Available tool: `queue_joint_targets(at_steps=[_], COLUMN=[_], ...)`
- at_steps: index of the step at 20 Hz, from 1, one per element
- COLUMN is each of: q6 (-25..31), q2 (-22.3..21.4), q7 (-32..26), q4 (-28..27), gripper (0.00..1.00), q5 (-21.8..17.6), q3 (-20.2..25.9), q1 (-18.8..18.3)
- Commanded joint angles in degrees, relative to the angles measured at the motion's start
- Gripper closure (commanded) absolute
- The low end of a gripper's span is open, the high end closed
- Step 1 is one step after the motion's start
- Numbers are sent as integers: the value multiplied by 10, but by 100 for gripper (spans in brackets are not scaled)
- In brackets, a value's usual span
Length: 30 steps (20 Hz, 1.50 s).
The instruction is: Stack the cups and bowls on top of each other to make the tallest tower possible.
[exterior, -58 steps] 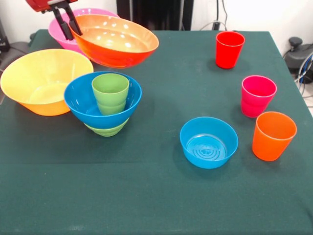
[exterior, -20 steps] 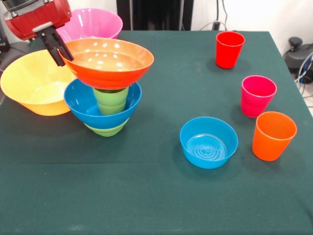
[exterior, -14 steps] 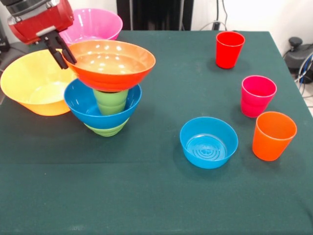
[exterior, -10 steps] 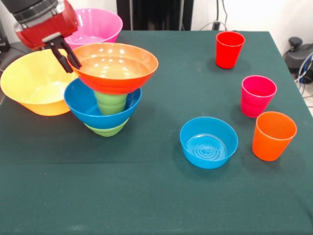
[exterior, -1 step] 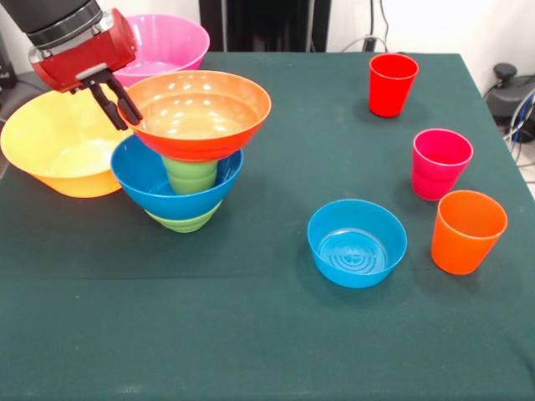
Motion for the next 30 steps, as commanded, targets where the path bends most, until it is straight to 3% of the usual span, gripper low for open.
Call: queue_joint_targets(at_steps=[1,9,18,30], q6=[16,30,33,29], q2=[23,10,24,28], q7=[-150,-158,-186,-189], q4=[-26,-30,-65,-74], gripper=[100,100,100,100], q5=[-53,-56,-79,-91], q3=[-44,-45,-57,-66], q1=[41,43,49,53])
